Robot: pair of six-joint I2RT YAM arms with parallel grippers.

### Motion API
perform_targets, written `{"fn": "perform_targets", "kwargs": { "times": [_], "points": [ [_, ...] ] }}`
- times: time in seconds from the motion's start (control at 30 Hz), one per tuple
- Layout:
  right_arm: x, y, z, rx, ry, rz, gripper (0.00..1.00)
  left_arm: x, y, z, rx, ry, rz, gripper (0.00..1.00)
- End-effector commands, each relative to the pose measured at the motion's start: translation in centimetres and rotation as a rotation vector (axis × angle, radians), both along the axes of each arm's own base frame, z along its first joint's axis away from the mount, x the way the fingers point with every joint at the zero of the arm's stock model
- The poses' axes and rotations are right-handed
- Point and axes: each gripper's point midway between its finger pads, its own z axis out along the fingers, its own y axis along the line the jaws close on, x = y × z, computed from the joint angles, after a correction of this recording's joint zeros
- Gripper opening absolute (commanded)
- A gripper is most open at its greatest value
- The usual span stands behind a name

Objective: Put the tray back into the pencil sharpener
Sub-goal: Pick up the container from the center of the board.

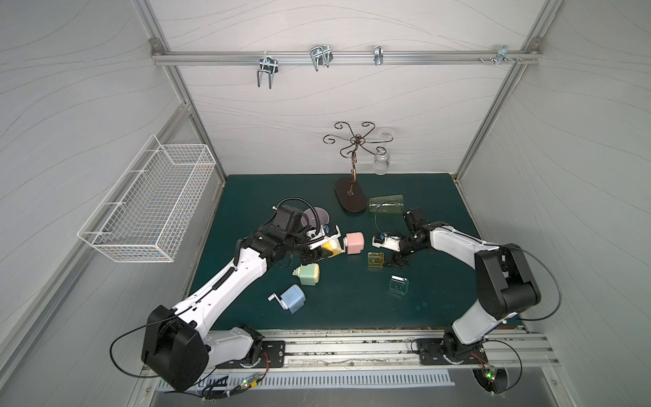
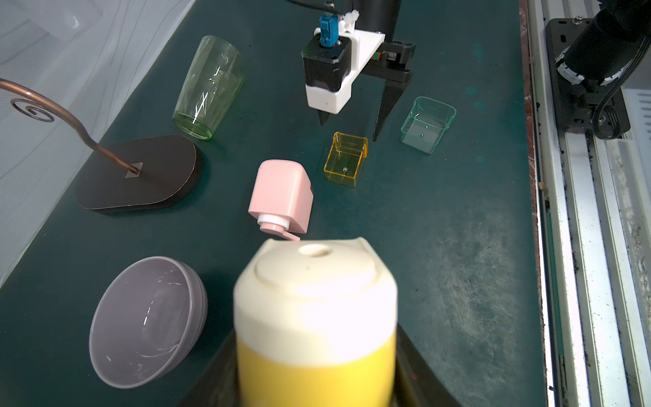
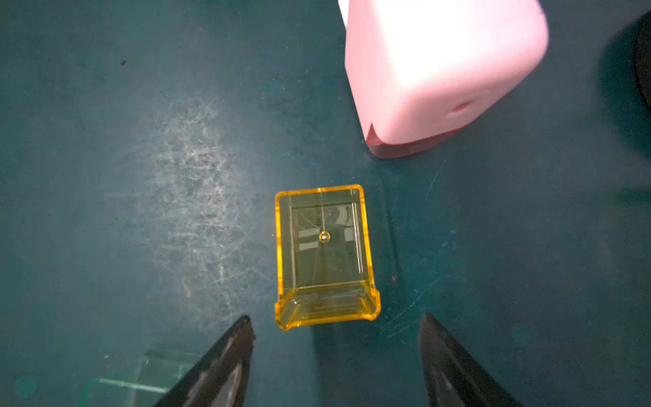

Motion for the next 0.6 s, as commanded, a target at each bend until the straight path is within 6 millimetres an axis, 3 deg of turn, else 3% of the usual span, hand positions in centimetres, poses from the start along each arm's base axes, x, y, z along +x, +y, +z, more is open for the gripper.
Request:
{"fn": "perform_targets", "kwargs": {
  "times": [0.0, 0.57],
  "points": [
    [-0.4, 0.5, -0.9, -0.026, 0.016, 0.043, 0.76, 0.7, -1.1, 1.6, -0.071, -0.053, -0.031, 0.17],
    [-1.1, 1.2, -3.0, -0.084, 0.048, 0.104, 0.67, 0.4, -0.8, 1.3, -0.056, -0.059, -0.034, 0.16]
  ]
}}
